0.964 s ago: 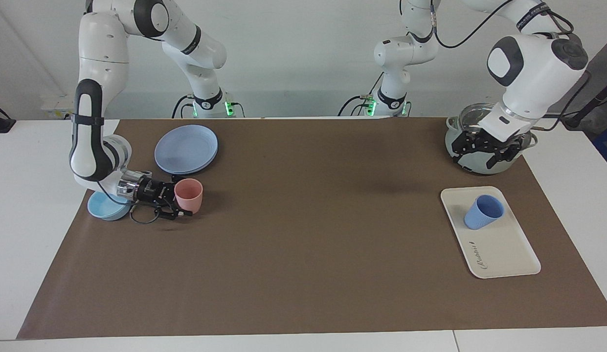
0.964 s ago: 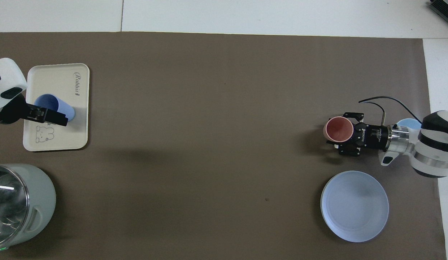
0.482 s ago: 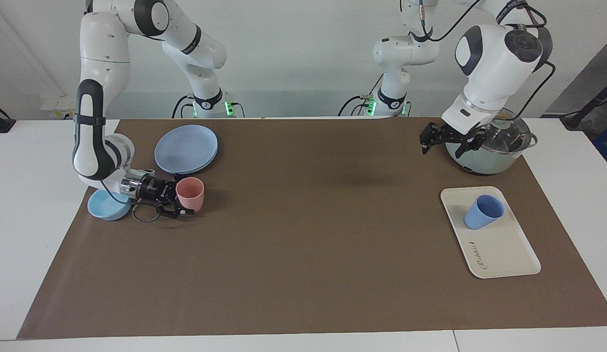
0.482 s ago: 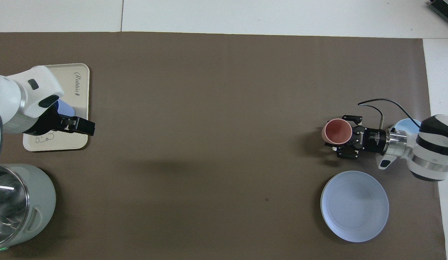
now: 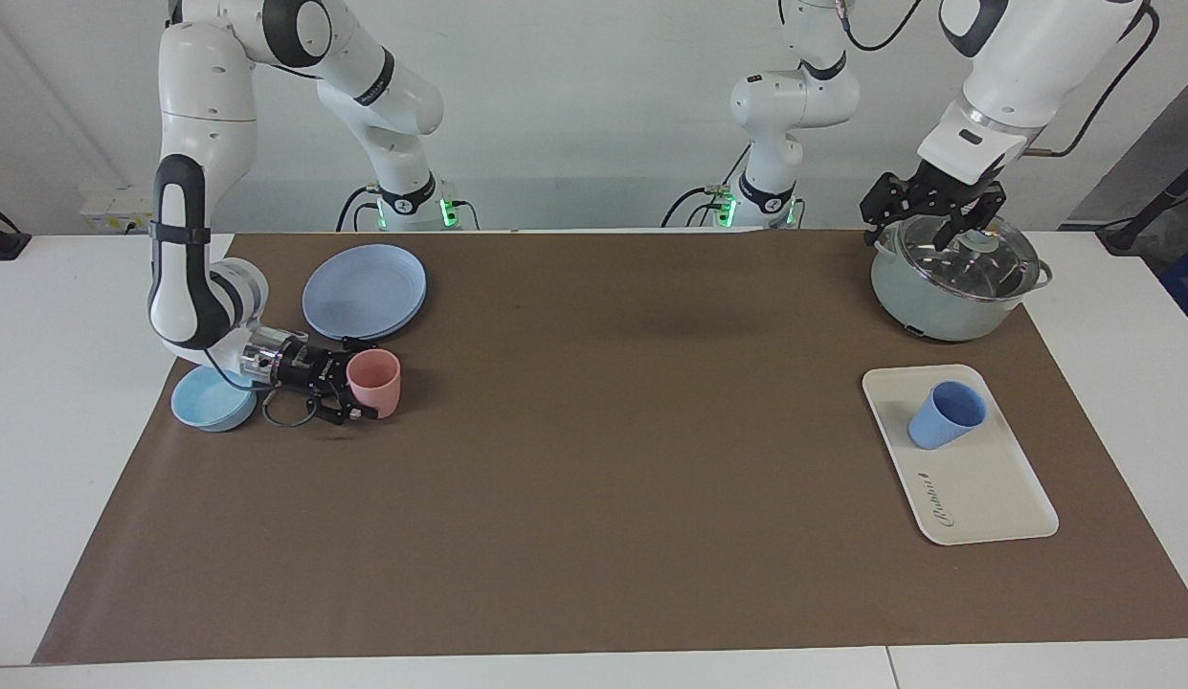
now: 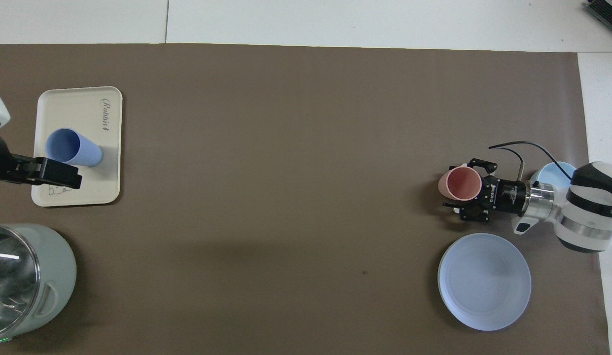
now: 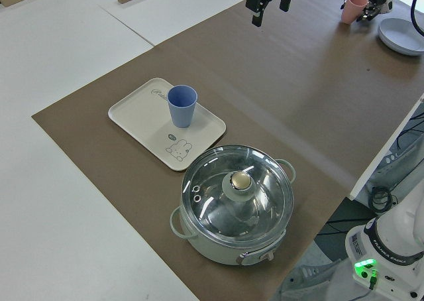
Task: Place cup on tray
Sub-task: 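Open the left gripper and withdraw it from the blue cup, then set the pink cup down on the table and open the right gripper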
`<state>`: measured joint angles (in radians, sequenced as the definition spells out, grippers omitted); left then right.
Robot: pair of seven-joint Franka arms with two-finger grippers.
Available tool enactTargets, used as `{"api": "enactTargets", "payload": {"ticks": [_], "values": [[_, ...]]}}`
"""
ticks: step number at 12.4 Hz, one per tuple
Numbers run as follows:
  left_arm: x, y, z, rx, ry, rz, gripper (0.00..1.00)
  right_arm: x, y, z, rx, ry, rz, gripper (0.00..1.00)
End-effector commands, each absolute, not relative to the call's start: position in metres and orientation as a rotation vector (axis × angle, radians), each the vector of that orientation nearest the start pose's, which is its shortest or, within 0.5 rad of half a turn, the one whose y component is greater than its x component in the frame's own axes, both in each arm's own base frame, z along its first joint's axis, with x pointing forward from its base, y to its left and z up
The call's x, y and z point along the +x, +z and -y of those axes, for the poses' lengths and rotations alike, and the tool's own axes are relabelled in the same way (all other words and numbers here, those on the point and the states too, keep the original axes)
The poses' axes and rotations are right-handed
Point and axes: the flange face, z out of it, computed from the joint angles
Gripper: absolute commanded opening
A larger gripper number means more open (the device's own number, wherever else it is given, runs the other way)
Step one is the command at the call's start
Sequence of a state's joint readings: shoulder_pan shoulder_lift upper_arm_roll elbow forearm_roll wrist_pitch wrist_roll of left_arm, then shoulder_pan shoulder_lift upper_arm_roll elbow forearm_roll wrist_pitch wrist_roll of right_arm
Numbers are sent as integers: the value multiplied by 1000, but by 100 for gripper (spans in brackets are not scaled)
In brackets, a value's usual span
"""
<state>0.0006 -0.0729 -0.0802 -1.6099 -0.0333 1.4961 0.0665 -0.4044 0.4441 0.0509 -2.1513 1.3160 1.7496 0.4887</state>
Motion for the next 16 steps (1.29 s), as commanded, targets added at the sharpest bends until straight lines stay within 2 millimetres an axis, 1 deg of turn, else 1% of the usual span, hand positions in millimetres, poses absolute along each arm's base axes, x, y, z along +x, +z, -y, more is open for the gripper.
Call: {"api": "enactTargets", "payload": {"ticks": [1, 2, 3, 5, 8, 10, 12, 13, 14, 15, 16], "values": [[533, 645, 44, -3122, 103, -246, 100, 506, 203, 99, -1229, 821, -1467, 99], [533, 645, 42, -3099, 108, -269, 100, 507, 203, 102, -1228, 813, -1469, 99], [535, 643, 41, -3106, 86, -248, 100, 508, 205, 104, -1236, 807, -1470, 99], [538, 631, 42, -3108, 34, -233, 100, 511, 215, 114, -1271, 742, -1500, 99], [535, 628, 43, -3106, 34, -252, 100, 517, 230, 124, -1340, 686, -1518, 99], [534, 629, 44, -3106, 31, -238, 100, 517, 244, 131, -1393, 644, -1528, 99], [535, 628, 46, -3106, 31, -245, 100, 515, 255, 134, -1450, 633, -1527, 99], [535, 623, 44, -3107, 24, -246, 100, 515, 263, 136, -1493, 607, -1526, 99], [534, 620, 43, -3110, 8, -237, 100, 517, 278, 140, -1548, 550, -1536, 99], [532, 616, 44, -3110, 0, -223, 100, 516, 291, 139, -1593, 533, -1535, 99], [530, 613, 44, -3112, -10, -181, 100, 516, 299, 141, -1614, 529, -1545, 99]]}}
